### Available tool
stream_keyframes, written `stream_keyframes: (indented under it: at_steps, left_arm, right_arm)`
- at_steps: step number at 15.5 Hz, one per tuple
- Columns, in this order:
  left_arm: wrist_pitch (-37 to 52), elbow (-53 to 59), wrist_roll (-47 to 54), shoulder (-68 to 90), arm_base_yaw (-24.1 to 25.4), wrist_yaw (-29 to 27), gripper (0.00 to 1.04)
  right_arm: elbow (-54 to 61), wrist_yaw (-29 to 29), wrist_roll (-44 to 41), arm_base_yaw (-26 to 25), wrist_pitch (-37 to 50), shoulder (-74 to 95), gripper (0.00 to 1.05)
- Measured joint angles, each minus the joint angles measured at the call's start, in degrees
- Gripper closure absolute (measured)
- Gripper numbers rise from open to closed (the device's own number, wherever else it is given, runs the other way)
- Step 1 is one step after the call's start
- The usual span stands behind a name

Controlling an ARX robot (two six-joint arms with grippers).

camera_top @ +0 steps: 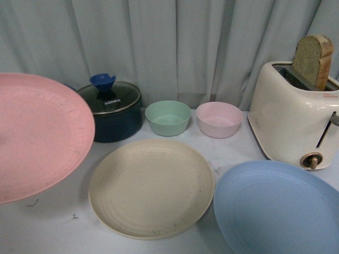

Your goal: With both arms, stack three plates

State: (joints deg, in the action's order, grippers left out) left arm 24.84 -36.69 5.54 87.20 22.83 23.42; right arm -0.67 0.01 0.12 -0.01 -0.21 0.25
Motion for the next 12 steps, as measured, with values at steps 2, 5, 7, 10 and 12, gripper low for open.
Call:
stream_keyframes:
  at_steps: [2,5,7,10,12]
  left_arm:
    - [0.48,1.60,-2.34,-2.29,-7.02,-1.68,1.02]
    - [4.11,1.75,-4.81,2.01,-19.67,-5.90,1.02]
    - [6.67,-0.37,-6.67,8.61,-24.26,-7.72,1.02]
    - [8.74,-5.05,-9.94,17.42,-26.47,-10.99,1.02]
    - [9.46,-6.49,-10.67,20.57,-27.39,-11.28,1.02]
  right_arm:
    - [0.00,0.00,0.00,0.00,0.02,0.00,0.06]
    - [0.00,0.00,0.00,0.00,0.02,0.00,0.06]
    - [0.00,0.00,0.00,0.00,0.02,0.00,0.06]
    - [0.00,0.00,0.00,0.00,0.00,0.00,0.06]
    - [0.00,0.00,0.00,0.00,0.02,0.00,0.06]
